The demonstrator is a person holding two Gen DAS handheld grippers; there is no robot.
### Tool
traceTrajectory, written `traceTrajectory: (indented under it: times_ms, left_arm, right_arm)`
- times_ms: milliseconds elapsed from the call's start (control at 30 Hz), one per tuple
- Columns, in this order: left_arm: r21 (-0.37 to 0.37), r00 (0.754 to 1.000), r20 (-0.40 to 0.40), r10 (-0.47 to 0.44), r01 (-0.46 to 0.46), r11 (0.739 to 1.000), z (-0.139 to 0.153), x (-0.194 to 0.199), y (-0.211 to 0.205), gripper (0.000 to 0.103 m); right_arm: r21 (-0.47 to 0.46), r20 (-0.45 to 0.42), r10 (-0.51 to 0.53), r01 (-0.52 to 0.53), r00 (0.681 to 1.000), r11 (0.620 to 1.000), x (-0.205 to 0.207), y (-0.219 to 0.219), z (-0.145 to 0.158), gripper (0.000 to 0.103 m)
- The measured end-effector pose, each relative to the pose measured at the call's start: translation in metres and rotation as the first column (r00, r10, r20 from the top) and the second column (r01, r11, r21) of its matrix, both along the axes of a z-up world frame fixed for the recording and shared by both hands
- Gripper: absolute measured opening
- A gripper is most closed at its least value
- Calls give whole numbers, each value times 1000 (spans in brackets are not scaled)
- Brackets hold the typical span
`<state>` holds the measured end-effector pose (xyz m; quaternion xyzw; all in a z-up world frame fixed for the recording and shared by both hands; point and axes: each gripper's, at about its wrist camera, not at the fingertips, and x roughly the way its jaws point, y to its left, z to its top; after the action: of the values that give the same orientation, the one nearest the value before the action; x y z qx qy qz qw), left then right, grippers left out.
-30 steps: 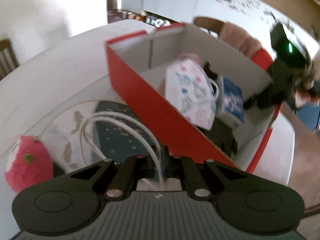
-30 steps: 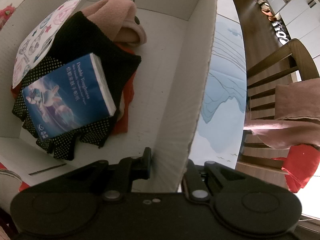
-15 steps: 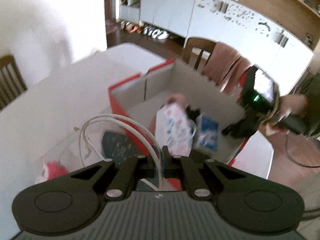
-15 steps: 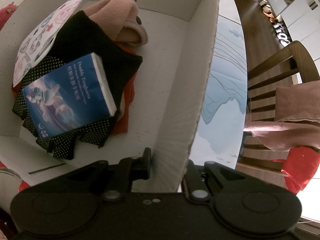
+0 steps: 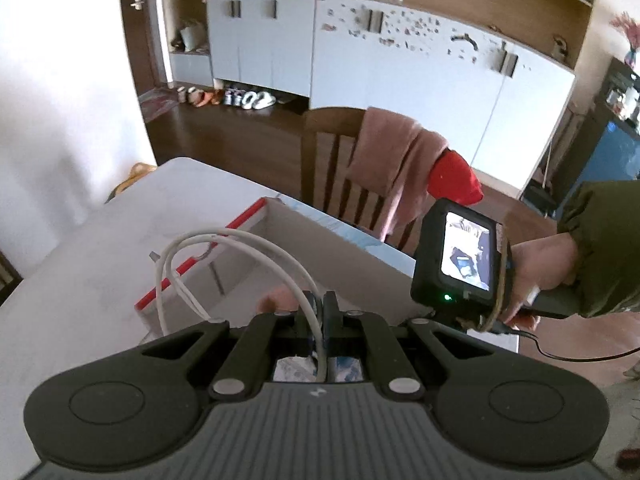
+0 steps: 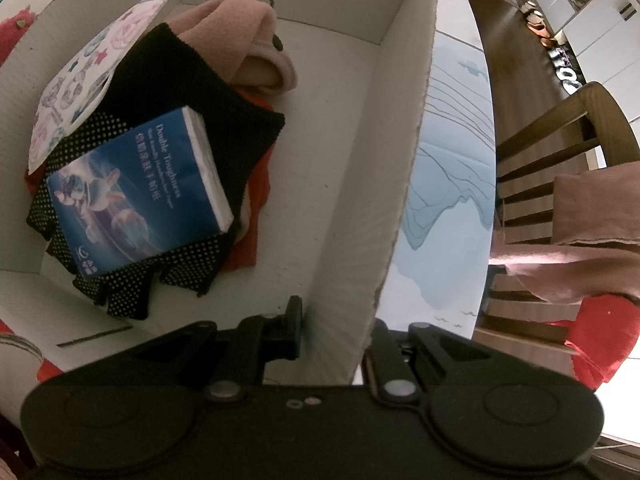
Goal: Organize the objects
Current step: 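Carry the dangling white cable over the box with the left gripper, then lower the white cable onto the mask and open the left gripper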
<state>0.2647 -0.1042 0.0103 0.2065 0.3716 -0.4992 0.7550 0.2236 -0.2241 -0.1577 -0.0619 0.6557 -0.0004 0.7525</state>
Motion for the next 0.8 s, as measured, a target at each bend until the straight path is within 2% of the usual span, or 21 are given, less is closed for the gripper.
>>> traceTrajectory:
  times_ms: [133,433,533,800]
  left_arm:
    - [36,1000,-11,-17,17,999,-24,5,-22,4]
    - [126,997,-76,9,0,992,-81,23,-51,4]
    - [143,996,-87,22,-9,990,-92,26,-55,4]
    - [169,982,-178,61,-31,985,-116,38,-56,4]
  right_arm:
    - [0,1,4,-4,1000,1000,-1,0,0,10]
    - [1,-1,12,-12,1000,1000,0,0,0,10]
    - [3,0,12,-12,1000,1000,0,0,1,10]
    - [4,0,10,-10,1000,1000,0,0,1,10]
